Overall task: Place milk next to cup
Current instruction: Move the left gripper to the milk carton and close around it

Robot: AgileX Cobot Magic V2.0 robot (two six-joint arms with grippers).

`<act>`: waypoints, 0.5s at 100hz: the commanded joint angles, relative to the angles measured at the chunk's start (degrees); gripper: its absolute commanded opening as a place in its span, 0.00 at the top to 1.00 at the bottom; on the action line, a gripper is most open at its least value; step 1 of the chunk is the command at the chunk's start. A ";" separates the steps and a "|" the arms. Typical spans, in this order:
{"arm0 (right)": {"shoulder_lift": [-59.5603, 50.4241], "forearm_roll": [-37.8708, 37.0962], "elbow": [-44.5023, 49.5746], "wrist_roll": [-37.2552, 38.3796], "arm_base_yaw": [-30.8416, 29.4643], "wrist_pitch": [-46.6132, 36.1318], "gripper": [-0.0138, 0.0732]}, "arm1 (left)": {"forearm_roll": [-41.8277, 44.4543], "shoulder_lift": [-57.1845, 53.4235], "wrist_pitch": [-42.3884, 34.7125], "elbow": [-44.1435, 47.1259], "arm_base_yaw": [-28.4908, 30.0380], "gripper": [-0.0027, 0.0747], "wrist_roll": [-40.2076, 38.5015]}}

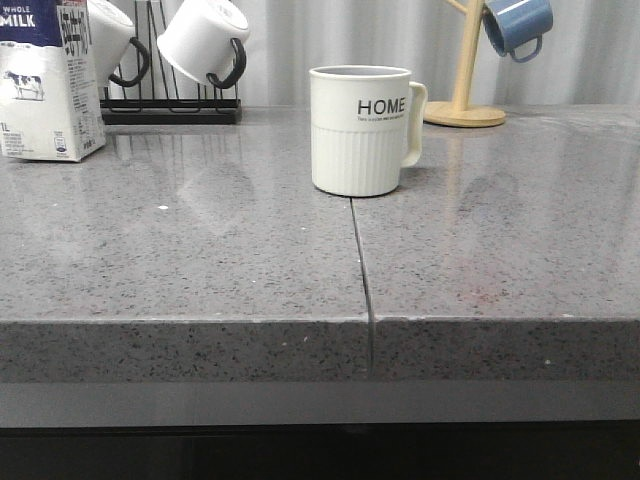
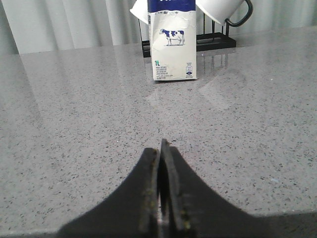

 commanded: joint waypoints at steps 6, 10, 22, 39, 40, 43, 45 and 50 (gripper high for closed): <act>-5.77 -0.37 -0.98 -0.40 -0.03 3.28 0.92 | -0.35 -1.71 -4.26 2.58 0.35 0.99 -0.43; -6.99 -0.37 -0.98 -0.40 -0.03 4.94 0.92 | -0.35 -1.71 -4.26 2.58 0.35 0.99 -0.43; -10.02 -0.37 -0.98 -0.40 -0.03 7.86 0.92 | -0.24 -1.71 -4.37 2.58 0.35 0.99 -0.43; -10.61 -0.37 -0.98 -0.40 -0.03 8.47 0.92 | -0.24 -1.71 -4.61 2.58 0.35 0.99 -0.43; -10.61 -0.37 -0.98 -0.40 -0.03 8.47 0.92 | -0.24 -1.71 -4.61 2.58 0.35 0.99 -0.43; -10.61 -0.37 -0.98 -0.40 -0.03 8.47 0.92 | -0.24 -1.71 -4.61 2.58 0.35 0.99 -0.43; -10.61 -0.37 -0.98 -0.40 -0.03 8.52 0.92 | -0.24 -1.71 -4.61 2.58 0.35 0.99 -0.43; -10.61 -0.37 -0.98 -0.40 -0.03 8.52 0.92 | -0.24 -1.71 -4.75 2.58 0.35 0.99 -0.43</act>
